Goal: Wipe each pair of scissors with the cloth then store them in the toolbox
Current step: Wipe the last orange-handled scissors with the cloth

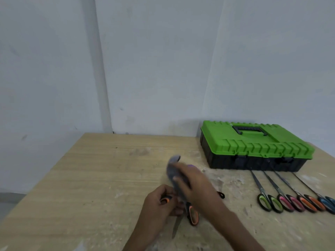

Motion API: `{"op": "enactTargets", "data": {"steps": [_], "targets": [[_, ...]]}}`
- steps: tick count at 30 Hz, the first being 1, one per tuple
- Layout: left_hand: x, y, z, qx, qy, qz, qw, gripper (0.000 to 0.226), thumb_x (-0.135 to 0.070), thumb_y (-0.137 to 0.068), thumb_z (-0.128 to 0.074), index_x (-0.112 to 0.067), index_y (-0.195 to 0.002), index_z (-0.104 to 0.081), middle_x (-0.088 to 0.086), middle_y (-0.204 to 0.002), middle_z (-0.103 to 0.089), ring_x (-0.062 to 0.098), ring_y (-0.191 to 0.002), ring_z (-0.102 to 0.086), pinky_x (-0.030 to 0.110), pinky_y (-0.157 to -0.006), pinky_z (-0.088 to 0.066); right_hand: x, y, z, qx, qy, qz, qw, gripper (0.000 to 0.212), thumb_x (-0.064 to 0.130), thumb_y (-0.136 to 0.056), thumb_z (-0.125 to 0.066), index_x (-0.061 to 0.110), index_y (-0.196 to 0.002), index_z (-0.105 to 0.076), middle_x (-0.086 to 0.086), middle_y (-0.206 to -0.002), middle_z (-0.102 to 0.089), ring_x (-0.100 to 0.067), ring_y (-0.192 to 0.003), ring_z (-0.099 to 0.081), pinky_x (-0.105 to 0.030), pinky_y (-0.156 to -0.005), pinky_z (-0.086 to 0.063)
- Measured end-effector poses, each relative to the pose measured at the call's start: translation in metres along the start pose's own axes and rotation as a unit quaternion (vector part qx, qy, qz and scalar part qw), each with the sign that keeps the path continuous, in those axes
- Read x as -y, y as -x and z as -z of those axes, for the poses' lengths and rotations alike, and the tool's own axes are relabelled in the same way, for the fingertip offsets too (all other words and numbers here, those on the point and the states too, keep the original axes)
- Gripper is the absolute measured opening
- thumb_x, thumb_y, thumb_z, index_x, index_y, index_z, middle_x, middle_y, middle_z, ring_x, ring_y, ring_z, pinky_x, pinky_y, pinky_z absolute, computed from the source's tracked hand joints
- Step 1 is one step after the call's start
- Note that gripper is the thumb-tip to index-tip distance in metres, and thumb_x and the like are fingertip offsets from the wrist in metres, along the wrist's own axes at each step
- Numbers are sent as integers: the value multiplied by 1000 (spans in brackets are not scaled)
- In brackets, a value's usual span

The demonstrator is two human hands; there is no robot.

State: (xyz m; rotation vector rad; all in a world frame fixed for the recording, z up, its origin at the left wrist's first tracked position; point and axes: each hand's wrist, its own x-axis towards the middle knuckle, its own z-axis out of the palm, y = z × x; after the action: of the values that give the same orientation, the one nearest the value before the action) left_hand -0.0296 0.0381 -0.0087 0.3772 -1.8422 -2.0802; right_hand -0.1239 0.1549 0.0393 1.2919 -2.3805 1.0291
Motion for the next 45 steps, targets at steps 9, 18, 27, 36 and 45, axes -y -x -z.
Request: {"op": "enactTargets", "data": {"steps": [9, 18, 27, 36, 45], "targets": [[-1, 2, 1, -39, 20, 21, 999, 1, 7, -90, -68, 6, -90, -69, 20, -79, -73, 25, -68, -74, 33, -65, -63, -7, 26, -23, -69, 20, 71, 995, 33, 22, -89, -55, 23, -115, -74, 11, -109, -72, -10, -105, -64, -25, -92, -49], [0, 0, 3, -35, 31, 27, 999, 5, 6, -89, -71, 8, -91, -67, 22, -79, -73, 29, -73, -75, 34, -66, -63, -33, 41, 18, -281, -99, -139, 944, 28, 14, -100, -55, 34, -114, -67, 13, -108, -69, -8, -95, -63, -16, -78, -46], [2, 0, 8, -61, -8, 10, 998, 4, 3, -88, -71, 6, -88, -70, 29, -82, -71, 22, -68, -71, 31, -64, -61, -8, 42, -35, -82, 23, 24, 996, 30, 35, -94, -57, 28, -121, -68, 17, -107, -67, -7, -98, -57, -30, -85, -48], [-2, 6, 5, -42, -36, -15, 998, 4, 8, -87, -70, 6, -90, -72, 11, -73, -74, 9, -64, -69, 18, -58, -55, -9, 45, -32, -99, 29, -10, 995, 7, 30, -85, -60, 28, -87, -67, 19, -87, -54, -5, -83, -52, -26, -74, -46], [-1, 9, 0, -46, -9, 0, 999, 8, 7, -87, -72, 11, -91, -66, 19, -74, -71, 26, -68, -74, 32, -64, -62, -28, 40, -22, -131, 12, -89, 987, 20, 33, -92, -50, 29, -97, -69, 13, -90, -52, -10, -88, -55, -33, -75, -48]]}}
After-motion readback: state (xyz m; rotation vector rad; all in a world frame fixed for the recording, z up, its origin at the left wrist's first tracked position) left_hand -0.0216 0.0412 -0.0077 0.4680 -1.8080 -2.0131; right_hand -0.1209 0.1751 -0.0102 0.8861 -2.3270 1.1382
